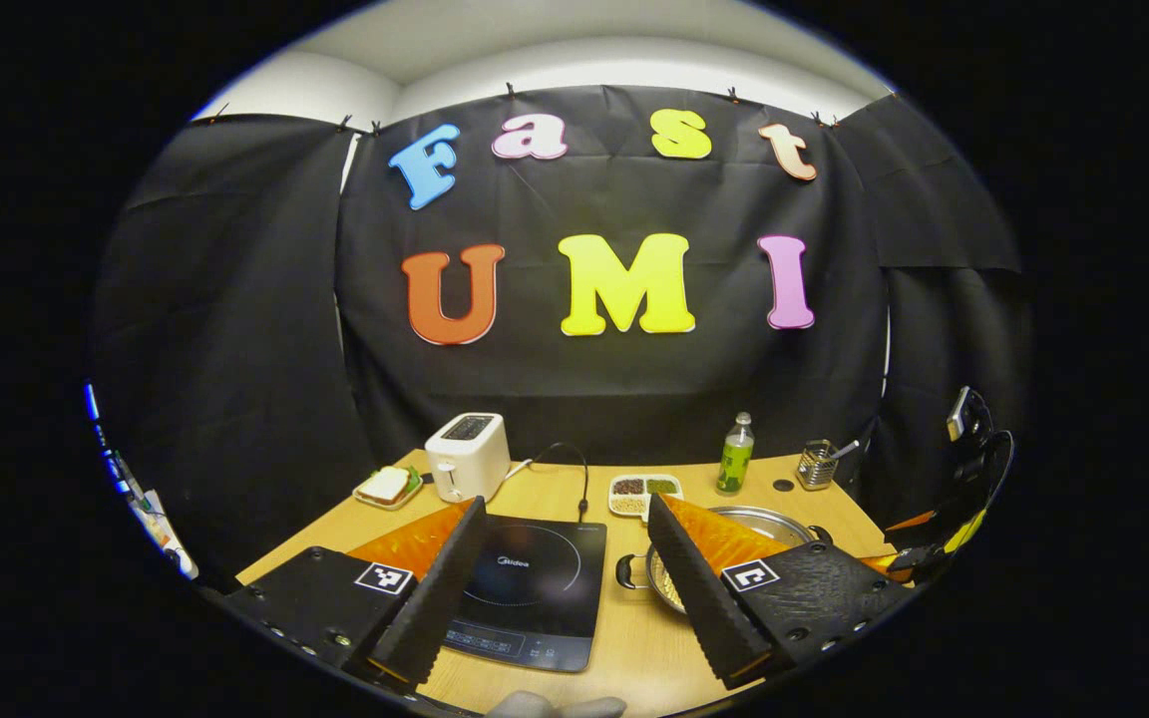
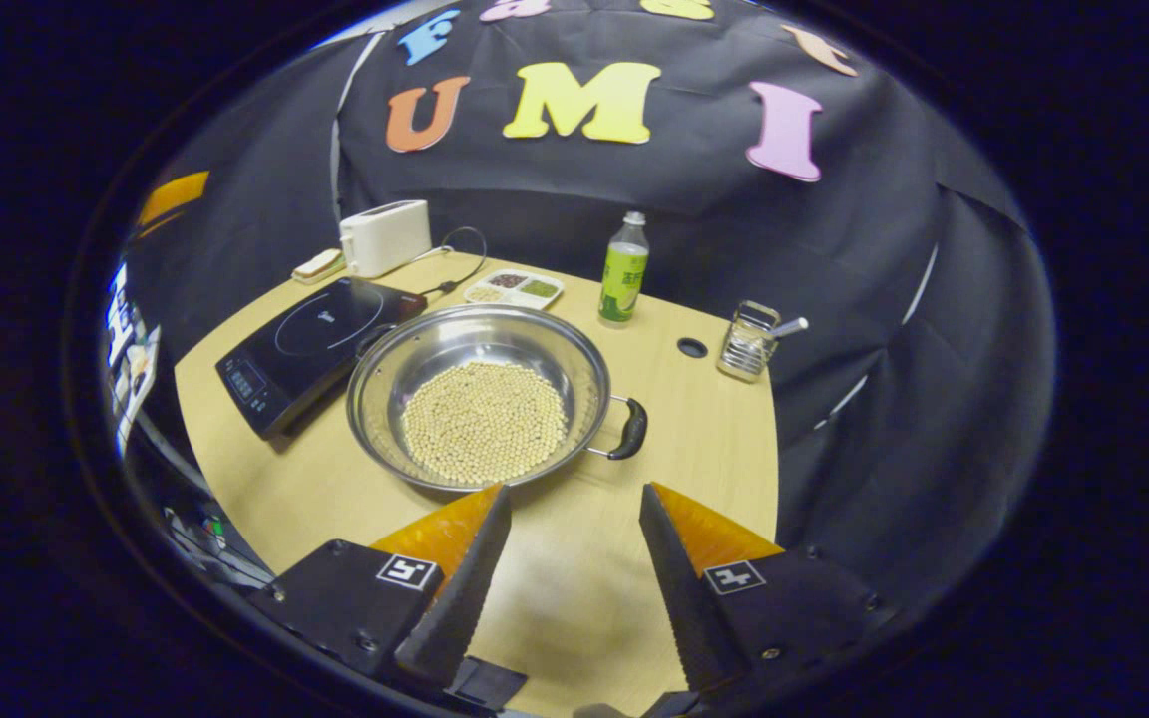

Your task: First push the handle of the pot to place it horizontally, then grasp the pot with both hands and set it on the induction cooktop.

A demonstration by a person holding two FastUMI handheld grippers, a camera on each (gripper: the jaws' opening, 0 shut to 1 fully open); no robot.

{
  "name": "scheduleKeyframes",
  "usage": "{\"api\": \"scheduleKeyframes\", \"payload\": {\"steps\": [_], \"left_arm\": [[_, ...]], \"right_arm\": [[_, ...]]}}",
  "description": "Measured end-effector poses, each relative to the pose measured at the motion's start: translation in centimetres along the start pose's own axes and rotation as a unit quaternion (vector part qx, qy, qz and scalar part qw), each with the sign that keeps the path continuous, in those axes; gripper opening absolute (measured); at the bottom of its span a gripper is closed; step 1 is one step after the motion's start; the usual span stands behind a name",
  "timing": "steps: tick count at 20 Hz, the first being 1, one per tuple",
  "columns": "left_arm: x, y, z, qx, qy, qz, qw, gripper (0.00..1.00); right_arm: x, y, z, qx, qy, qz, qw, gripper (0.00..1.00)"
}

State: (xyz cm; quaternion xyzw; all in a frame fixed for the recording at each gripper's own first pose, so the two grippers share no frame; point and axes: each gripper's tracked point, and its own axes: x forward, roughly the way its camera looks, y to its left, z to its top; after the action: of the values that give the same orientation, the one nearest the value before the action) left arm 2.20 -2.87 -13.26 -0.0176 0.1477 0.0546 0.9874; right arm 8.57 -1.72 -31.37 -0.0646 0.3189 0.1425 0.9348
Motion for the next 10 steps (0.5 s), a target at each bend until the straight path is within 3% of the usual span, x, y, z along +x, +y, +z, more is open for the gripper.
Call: {"api": "scheduleKeyframes", "payload": {"steps": [2, 4, 10], "left_arm": [[1.2, -0.6, -2.0, -0.008, 0.022, -0.026, 0.999, 0.97], [2.6, -0.8, -4.1, -0.008, 0.047, -0.034, 0.998, 0.97], [7.3, -3.2, -10.2, -0.036, 0.130, -0.042, 0.990, 0.96]], "right_arm": [[-0.6, -0.4, -0.3, 0.040, -0.007, -0.025, 0.999, 0.87], [-0.8, -0.8, -0.7, 0.076, -0.006, -0.041, 0.996, 0.83], [2.4, -1.6, 0.0, 0.120, 0.014, -0.029, 0.992, 0.84]]}}
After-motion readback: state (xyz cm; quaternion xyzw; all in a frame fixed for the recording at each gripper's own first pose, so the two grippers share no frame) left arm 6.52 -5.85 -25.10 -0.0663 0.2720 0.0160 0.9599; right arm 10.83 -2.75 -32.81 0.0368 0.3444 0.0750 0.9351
